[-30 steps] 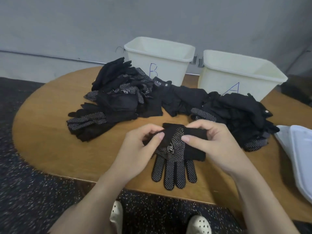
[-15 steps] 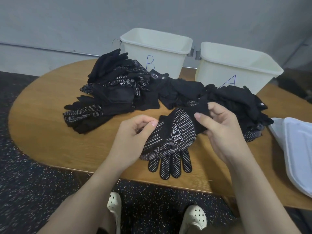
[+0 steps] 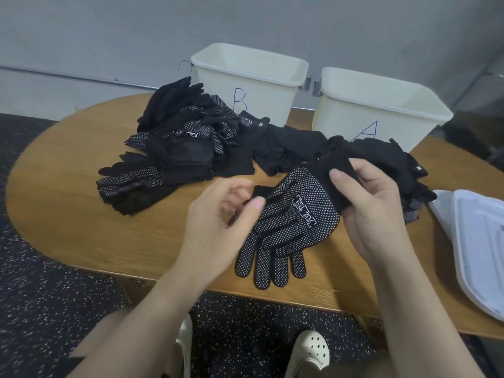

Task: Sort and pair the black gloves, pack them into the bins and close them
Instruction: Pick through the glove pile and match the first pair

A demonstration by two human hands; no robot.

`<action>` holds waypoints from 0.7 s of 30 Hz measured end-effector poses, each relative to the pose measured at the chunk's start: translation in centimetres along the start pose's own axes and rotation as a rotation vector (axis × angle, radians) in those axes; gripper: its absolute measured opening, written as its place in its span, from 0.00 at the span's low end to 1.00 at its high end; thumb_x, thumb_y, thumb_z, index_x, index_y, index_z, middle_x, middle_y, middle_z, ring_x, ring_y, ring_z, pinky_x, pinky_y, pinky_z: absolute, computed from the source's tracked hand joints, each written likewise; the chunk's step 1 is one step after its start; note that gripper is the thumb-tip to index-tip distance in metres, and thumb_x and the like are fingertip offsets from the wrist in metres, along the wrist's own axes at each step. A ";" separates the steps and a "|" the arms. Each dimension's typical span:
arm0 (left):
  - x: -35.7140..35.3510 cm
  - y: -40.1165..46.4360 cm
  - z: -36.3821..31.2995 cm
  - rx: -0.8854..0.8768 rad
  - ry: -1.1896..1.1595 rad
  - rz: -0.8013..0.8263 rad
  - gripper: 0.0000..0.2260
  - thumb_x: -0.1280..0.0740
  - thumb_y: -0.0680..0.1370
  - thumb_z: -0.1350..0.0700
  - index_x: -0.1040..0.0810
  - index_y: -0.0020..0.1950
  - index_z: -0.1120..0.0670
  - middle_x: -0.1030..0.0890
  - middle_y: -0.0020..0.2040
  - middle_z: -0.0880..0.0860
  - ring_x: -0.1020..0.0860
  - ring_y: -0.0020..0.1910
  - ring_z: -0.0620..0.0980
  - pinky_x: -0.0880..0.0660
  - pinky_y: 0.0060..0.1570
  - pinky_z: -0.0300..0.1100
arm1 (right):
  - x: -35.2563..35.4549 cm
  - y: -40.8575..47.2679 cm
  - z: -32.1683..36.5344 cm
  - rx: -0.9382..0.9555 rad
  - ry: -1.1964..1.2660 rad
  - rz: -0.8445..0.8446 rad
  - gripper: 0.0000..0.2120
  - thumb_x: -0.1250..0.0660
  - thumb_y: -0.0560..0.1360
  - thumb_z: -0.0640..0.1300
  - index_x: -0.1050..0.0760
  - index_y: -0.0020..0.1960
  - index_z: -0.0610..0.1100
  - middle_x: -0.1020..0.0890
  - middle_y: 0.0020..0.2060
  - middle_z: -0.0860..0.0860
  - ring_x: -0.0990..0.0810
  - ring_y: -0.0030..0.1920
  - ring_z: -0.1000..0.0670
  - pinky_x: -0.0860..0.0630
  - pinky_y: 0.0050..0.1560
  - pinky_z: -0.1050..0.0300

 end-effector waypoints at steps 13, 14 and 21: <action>-2.3 1.8 -1.3 0.032 -0.346 0.327 0.10 0.28 0.78 0.50 0.15 0.58 0.49 0.13 0.53 0.49 0.16 0.54 0.49 0.19 0.56 0.45 | -2.4 -1.1 0.8 0.033 -0.078 0.222 0.08 0.27 0.74 0.44 0.13 0.52 0.49 0.13 0.48 0.48 0.16 0.50 0.48 0.19 0.51 0.55; -2.1 1.9 -1.3 0.014 -0.342 0.305 0.06 0.28 0.79 0.52 0.15 0.54 0.50 0.13 0.49 0.50 0.15 0.50 0.48 0.18 0.51 0.45 | -2.4 -1.1 0.9 0.037 -0.074 0.211 0.08 0.27 0.74 0.45 0.14 0.52 0.49 0.13 0.49 0.48 0.15 0.50 0.48 0.19 0.51 0.55; 0.0 1.9 -2.3 0.010 -0.386 0.136 0.06 0.29 0.81 0.57 0.14 0.49 0.48 0.14 0.39 0.49 0.21 0.29 0.48 0.26 0.25 0.43 | -2.7 -1.7 1.9 -0.040 -0.010 0.278 0.18 0.24 0.74 0.47 0.18 0.62 0.44 0.15 0.59 0.42 0.18 0.60 0.42 0.21 0.60 0.51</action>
Point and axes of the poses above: each hand's wrist, its own y-axis towards the middle knuckle, its own x-axis out of the back of the hand, z = x × y, the point moved 4 cm from there along y, towards the middle knuckle
